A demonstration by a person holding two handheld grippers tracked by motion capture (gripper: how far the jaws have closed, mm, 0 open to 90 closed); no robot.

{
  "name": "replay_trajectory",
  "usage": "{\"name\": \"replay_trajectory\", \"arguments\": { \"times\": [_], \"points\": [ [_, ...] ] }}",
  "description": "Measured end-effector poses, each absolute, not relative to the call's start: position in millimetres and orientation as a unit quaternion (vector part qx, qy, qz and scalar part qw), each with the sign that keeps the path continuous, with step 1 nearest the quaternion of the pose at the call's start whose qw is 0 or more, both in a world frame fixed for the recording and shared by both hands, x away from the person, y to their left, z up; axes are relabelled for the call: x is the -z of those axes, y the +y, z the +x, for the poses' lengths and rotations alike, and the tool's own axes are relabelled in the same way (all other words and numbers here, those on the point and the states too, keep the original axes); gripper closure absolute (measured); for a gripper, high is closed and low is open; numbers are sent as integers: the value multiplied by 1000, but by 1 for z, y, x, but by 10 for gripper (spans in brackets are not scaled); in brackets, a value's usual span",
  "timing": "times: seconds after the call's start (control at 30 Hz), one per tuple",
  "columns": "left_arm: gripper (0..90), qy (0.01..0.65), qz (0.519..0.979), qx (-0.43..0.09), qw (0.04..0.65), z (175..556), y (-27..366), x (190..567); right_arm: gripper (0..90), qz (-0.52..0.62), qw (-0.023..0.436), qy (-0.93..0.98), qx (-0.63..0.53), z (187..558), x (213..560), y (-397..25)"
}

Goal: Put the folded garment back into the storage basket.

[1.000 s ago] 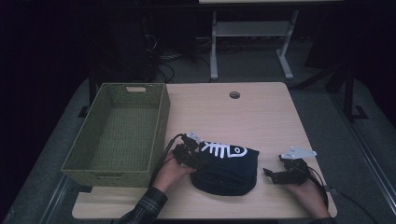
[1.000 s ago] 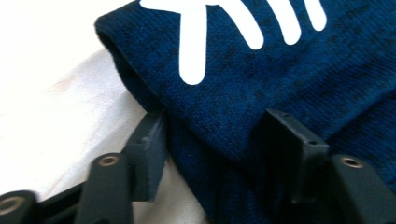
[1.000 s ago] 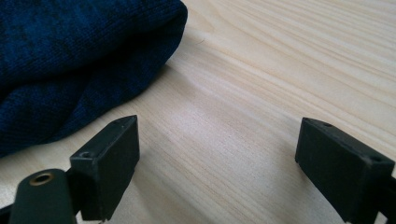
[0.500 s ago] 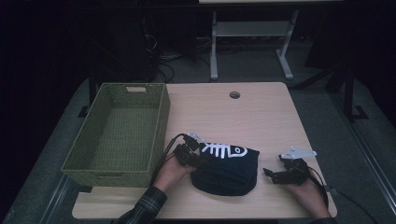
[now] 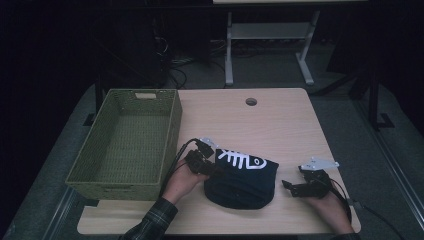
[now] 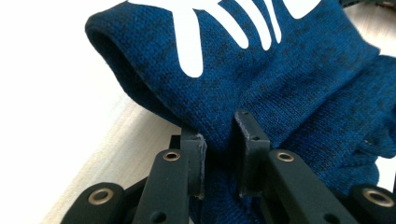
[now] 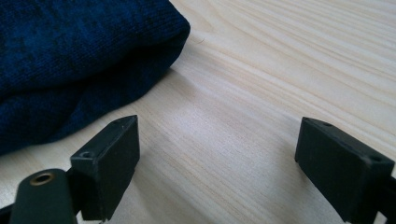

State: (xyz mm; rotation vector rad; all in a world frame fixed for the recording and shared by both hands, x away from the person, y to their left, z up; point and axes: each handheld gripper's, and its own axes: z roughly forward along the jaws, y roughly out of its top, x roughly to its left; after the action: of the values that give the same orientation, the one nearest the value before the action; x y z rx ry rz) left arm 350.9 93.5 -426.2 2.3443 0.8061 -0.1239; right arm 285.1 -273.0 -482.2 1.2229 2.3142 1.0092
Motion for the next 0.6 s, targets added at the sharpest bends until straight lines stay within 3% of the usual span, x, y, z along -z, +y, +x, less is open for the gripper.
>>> {"name": "replay_trajectory", "arguments": {
  "times": [0.6],
  "points": [
    [766, 257, 915, 17, 311, 352, 89, 369, 136, 434, 168, 811, -355, 285, 482, -273]
  ]
}}
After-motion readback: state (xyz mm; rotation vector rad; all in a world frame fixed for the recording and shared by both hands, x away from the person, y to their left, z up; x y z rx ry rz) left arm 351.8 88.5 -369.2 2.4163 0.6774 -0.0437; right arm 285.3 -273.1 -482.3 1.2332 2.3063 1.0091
